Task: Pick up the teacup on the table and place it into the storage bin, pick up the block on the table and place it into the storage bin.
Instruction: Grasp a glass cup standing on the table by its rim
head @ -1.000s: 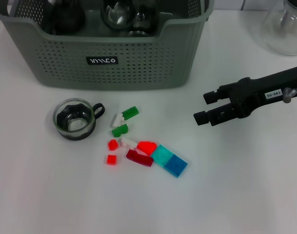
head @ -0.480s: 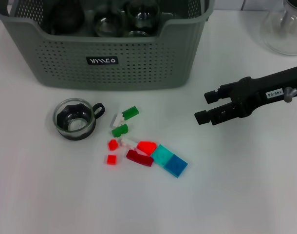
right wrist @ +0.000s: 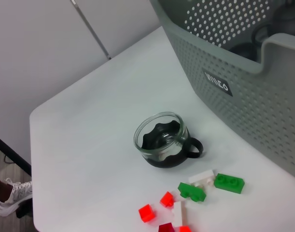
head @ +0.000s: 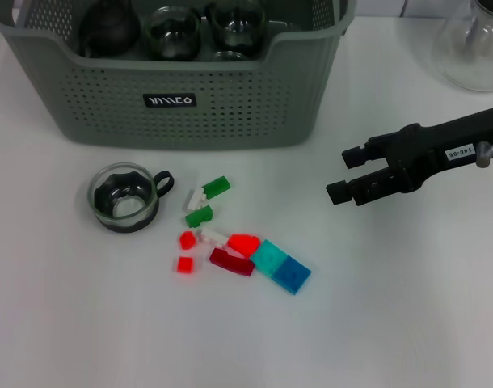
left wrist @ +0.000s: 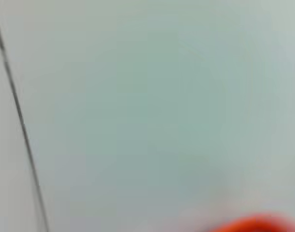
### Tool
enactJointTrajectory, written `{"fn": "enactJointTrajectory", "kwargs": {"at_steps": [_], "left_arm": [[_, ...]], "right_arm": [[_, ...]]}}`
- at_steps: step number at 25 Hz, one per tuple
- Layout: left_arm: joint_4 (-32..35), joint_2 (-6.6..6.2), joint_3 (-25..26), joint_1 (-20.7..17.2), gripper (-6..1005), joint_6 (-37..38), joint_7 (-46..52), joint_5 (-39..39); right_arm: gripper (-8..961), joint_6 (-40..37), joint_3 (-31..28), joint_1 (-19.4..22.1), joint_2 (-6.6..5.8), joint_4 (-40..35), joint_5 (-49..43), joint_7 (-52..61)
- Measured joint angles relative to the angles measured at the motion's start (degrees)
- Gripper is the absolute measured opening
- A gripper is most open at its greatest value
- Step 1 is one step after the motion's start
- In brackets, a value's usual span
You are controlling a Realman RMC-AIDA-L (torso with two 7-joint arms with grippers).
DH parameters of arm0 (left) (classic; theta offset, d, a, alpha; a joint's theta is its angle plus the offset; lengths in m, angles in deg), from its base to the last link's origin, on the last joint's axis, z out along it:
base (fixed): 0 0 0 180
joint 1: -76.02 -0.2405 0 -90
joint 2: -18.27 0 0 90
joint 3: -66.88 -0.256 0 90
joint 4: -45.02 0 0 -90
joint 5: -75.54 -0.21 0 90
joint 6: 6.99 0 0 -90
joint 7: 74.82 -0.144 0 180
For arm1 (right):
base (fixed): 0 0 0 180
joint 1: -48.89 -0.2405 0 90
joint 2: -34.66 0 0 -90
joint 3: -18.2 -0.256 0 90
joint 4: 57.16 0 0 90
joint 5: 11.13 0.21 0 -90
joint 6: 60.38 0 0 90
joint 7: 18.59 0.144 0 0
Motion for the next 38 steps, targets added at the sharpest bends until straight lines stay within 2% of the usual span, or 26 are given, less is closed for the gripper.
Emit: {"fn": "enactJointTrajectory", "kwargs": {"at_steps": [1, 2, 3, 4, 6, 7, 11, 15, 16, 20, 25, 28, 31, 34, 36, 38], "left_arm": [[0.0, 0.0, 0.0, 0.0, 804, 0.0, 0.0, 0.0], [1.53, -0.44, 1.34, -1.82, 812, 2.95, -2.04, 6.35], [2.78, -1.69, 3.92, -5.29, 820, 10.43, -7.92, 20.97], [2.72, -2.23, 4.71, -7.17, 828, 14.33, -10.83, 27.14], [2.72, -2.23, 4.71, -7.17, 844, 14.33, -10.83, 27.14], [2.89, -2.72, 5.39, -11.15, 852, 24.18, -17.58, 39.44], [4.73, -1.71, 5.25, -13.98, 850, 32.71, -22.82, 42.84], [4.45, -0.1, 4.7, -16.55, 849, 46.48, -29.9, 38.48], [4.45, -0.1, 4.7, -16.55, 848, 46.48, -29.9, 38.48], [4.15, 0.96, 2.37, -19.25, 847, 48.51, -32.66, 27.93], [6.17, 2.83, 0.43, -20.41, 846, 47.76, -33.81, 14.78], [7.9, 3.74, -2.73, -20.22, 846, 45.83, -33.4, 5.98], [8.1, 4.32, -8.3, -19.51, 846, 42.85, -31.64, -2.33], [7.95, 4.39, -15.01, -19.26, 846, 38.86, -28.82, -8.01], [7.78, 4.47, -20.85, -19.33, 847, 33.67, -25.68, -13.7], [7.51, 4.52, -22.35, -19.37, 847, 32.29, -24.86, -15.18]], "right_arm": [[920, 0.0, 0.0, 0.0, 0.0, 0.0, 0.0, 0.0], [919, -0.02, 0.0, -0.06, 0.0, 0.0, 0.02, -0.12], [919, -0.01, 0.01, -0.08, 0.0, 0.0, 0.04, -0.19], [919, 0.0, 0.0, -0.1, 0.0, 0.0, 0.06, -0.26], [919, -0.01, 0.0, -0.1, 0.0, 0.0, 0.12, -0.28], [919, -0.03, -0.06, -0.08, -0.01, 0.0, 0.13, -0.28], [918, 0.0, -0.9, -0.1, -0.08, 0.06, 0.19, -0.28], [918, 0.29, -1.54, -0.46, -0.08, 0.47, 0.19, -0.27], [918, 0.37, -1.62, -0.48, -0.08, 0.5, 0.19, -0.27], [917, 0.61, -2.09, -0.58, -0.09, 0.59, 0.24, -0.31], [917, 0.91, -2.21, -0.81, -0.09, 0.64, 0.26, -0.12], [917, 0.93, -2.22, -0.85, -0.09, 0.64, 0.29, 0.03], [916, 0.94, -2.35, -0.84, -0.08, 0.64, 0.29, 0.34], [916, 0.94, -2.43, -0.83, -0.07, 0.7, 0.29, 0.46], [916, 0.94, -2.45, -0.82, 0.04, 0.74, 0.29, 0.43], [916, 0.95, -2.45, -0.81, 0.16, 0.74, 0.29, 0.32]]}}
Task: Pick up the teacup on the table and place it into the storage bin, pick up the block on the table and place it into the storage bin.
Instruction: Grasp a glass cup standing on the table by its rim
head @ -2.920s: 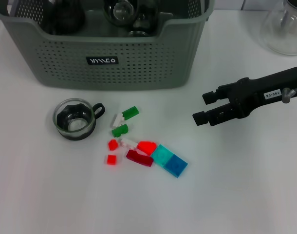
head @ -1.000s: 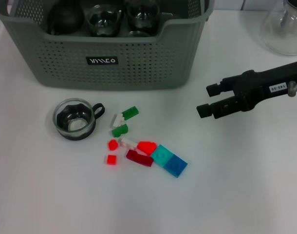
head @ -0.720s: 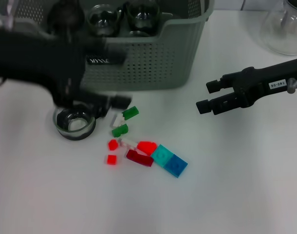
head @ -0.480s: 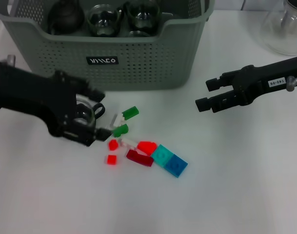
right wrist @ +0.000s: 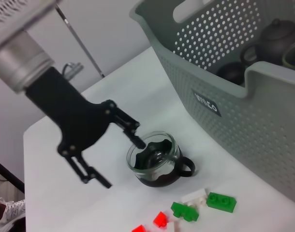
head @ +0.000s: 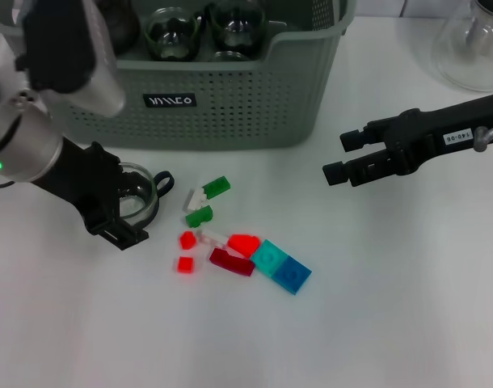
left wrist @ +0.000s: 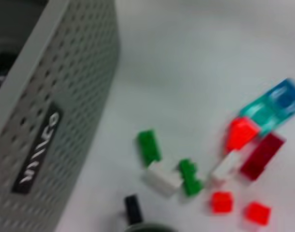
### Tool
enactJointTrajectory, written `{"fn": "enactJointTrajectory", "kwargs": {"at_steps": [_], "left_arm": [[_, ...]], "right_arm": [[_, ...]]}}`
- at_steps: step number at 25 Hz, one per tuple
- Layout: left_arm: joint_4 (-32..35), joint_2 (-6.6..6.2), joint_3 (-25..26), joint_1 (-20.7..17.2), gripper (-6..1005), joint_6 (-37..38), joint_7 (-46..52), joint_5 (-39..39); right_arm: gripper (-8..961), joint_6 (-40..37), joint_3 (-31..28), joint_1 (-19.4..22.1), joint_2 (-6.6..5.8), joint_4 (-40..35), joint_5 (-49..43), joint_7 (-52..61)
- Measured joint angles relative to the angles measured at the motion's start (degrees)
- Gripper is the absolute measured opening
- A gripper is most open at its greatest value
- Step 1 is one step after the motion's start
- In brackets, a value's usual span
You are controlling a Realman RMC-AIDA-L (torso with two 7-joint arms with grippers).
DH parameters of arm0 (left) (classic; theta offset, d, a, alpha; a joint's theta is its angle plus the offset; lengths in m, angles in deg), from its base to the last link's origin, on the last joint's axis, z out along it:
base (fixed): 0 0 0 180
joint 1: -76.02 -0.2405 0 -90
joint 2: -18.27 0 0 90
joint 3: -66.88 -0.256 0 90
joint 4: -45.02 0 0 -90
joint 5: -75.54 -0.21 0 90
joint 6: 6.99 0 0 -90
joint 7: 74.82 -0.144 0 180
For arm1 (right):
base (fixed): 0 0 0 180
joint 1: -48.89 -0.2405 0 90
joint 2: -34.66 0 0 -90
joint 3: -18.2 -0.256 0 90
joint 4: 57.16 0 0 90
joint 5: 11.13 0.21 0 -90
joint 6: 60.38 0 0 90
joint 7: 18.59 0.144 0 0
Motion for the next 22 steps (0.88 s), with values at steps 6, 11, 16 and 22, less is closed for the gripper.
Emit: {"fn": "enactJointTrajectory", "kwargs": {"at_steps": [6, 11, 16, 22], "left_arm": [[-2.53, 0.04, -4.49, 0.25, 847, -3.47, 2.18, -4.24], [-5.51, 0.1, -9.68, 0.15, 832, -6.81, 3.73, -7.06], [-8.5, 0.14, -13.26, 0.42, 794, -10.1, 5.13, -8.87], [-9.09, 0.14, -14.72, 0.52, 748, -11.17, 6.4, -9.73]], "right_arm": [[915, 0.0, -0.5, 0.15, 0.26, 0.25, 0.0, -0.19], [914, 0.0, -0.53, 0.19, 0.31, 0.8, 0.0, -0.32], [914, 0.0, -0.53, 0.3, 0.38, 0.8, -0.01, -0.34], [913, 0.0, -0.53, 0.39, 0.37, 0.8, 0.0, -0.32]]}}
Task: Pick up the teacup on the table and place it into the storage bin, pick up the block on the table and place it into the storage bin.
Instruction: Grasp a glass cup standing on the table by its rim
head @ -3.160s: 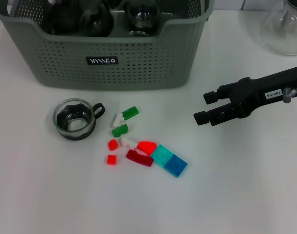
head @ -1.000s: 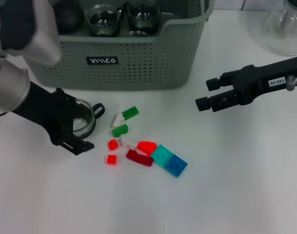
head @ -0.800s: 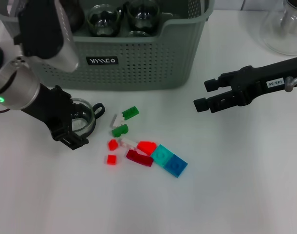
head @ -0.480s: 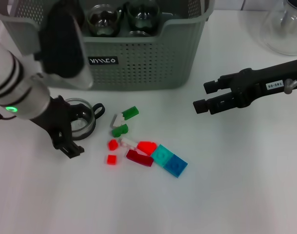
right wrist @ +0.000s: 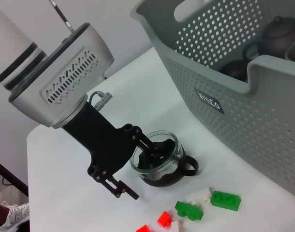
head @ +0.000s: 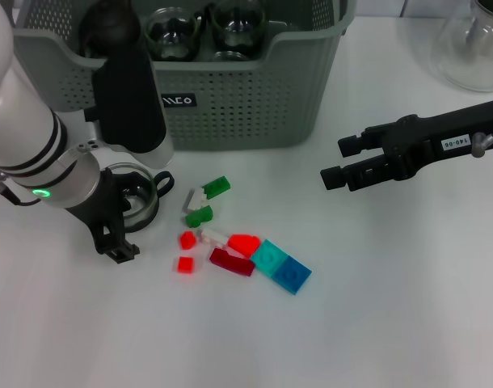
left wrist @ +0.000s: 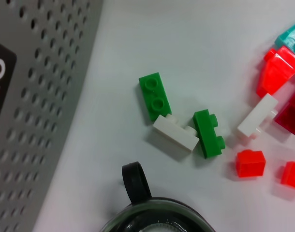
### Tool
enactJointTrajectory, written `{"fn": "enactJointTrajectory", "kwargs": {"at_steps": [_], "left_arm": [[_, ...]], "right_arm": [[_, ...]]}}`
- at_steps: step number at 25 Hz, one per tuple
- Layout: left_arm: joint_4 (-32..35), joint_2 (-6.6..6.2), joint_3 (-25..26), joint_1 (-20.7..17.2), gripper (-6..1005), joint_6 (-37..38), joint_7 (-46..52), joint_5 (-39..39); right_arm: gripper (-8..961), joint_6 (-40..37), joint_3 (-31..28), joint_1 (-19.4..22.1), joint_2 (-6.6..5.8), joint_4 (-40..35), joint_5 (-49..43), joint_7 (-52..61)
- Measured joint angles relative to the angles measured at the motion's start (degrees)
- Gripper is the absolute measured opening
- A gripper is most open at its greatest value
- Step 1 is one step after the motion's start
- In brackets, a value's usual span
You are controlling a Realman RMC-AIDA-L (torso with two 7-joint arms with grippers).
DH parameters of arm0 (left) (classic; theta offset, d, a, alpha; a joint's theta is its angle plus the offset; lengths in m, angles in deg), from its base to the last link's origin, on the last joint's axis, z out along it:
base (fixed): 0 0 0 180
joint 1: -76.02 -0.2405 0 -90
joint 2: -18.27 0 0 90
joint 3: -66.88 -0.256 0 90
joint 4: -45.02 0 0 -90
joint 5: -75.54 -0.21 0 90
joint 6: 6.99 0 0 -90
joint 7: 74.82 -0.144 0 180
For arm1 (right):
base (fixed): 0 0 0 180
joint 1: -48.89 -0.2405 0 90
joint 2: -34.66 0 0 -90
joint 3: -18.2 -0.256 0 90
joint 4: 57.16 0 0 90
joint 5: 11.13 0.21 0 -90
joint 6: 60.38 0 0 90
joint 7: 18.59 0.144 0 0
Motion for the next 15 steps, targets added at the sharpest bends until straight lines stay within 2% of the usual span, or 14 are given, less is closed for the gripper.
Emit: {"fn": "enactJointTrajectory", "kwargs": {"at_steps": [6, 11, 15], "left_arm": [[0.39, -0.04, -0.49, 0.01, 703, -0.58, 0.51, -0.09], [0.82, -0.06, -1.15, 0.02, 498, -0.32, 0.98, -0.13], [1.4, -0.08, -1.3, -0.05, 297, 0.26, 0.85, -0.21]], "right_arm": [[913, 0.0, 0.0, 0.07, -0.06, -0.03, 0.0, 0.08], [912, -0.08, -0.42, 0.14, -0.16, -0.11, 0.0, 0.13], [912, -0.18, -0.76, 0.15, -0.22, -0.11, 0.0, 0.02]]}}
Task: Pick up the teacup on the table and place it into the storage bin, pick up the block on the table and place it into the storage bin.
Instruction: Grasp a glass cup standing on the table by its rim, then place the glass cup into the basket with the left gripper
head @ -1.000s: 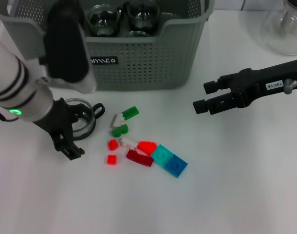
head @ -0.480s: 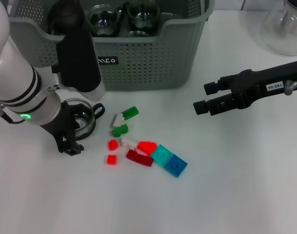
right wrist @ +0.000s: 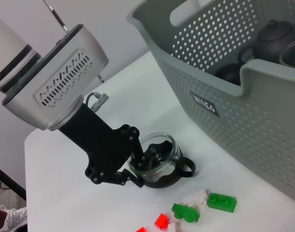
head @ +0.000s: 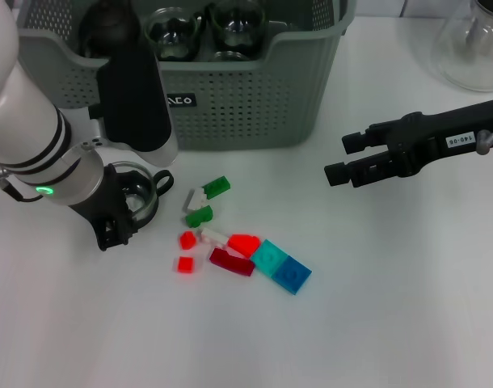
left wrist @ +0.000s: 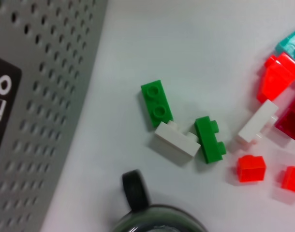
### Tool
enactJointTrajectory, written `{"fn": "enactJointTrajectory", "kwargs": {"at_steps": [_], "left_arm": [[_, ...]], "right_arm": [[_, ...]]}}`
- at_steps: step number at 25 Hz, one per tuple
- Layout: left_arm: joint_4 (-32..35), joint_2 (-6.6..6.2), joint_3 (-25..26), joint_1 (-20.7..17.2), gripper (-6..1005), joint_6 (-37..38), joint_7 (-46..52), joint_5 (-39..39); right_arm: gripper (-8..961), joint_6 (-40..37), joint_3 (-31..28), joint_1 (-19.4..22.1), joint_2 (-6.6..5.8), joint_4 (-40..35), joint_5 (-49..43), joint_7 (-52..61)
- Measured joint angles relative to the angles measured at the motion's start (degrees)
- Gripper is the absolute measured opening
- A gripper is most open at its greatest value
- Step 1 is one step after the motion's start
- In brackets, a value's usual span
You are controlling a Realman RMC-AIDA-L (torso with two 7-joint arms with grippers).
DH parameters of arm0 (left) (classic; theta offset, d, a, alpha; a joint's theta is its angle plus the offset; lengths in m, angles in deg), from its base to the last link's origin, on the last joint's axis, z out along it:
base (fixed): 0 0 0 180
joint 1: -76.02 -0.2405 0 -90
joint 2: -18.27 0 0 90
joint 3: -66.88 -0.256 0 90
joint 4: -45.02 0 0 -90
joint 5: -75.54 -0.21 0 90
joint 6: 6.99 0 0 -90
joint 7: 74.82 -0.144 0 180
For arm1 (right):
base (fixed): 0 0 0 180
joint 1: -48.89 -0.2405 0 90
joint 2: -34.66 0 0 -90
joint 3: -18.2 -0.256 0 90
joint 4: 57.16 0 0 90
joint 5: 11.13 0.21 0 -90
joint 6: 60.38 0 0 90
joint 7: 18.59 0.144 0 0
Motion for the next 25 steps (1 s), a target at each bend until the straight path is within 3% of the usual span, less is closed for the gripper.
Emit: {"fn": "enactJointTrajectory", "kwargs": {"at_steps": [7, 10, 14, 15, 16, 18, 21, 25], "left_arm": [[3.26, 0.03, -0.06, -0.29, 39, 2.47, -0.02, 0.07], [5.87, 0.07, 2.03, -0.5, 38, 4.79, 0.11, 0.76], [12.13, -0.23, 9.83, 0.53, 38, 16.14, -0.81, 8.12], [12.13, -0.23, 9.83, 0.53, 38, 16.14, -0.81, 8.12], [14.5, -0.53, 18.92, 3.43, 38, 26.6, -1.51, 16.53], [14.65, -0.92, 22.35, 4.87, 38, 29.65, -0.99, 19.84], [13.79, -2.92, 24.07, 7.06, 38, 30.52, 1.2, 26.12], [10.99, -3.36, 27.71, 12.42, 38, 27.69, 0.43, 28.36]], "right_arm": [[911, -0.14, -0.03, 0.0, -0.07, 0.0, 0.0, -0.46], [910, -0.17, -0.03, 0.0, -0.21, 0.0, 0.0, -0.59], [910, -0.25, -0.03, 0.0, -0.38, 0.0, 0.0, -0.59], [910, -0.24, -0.03, 0.0, -0.4, 0.0, 0.0, -0.59], [910, -0.25, -0.03, 0.0, -0.41, 0.0, 0.0, -0.59], [910, -0.25, -0.03, 0.0, -0.41, -0.09, 0.0, -0.59], [909, -0.24, -0.02, 0.0, -0.41, -0.28, 0.0, -0.65], [909, -0.07, -0.02, -0.16, -0.39, -0.03, 0.0, -0.84]]}}
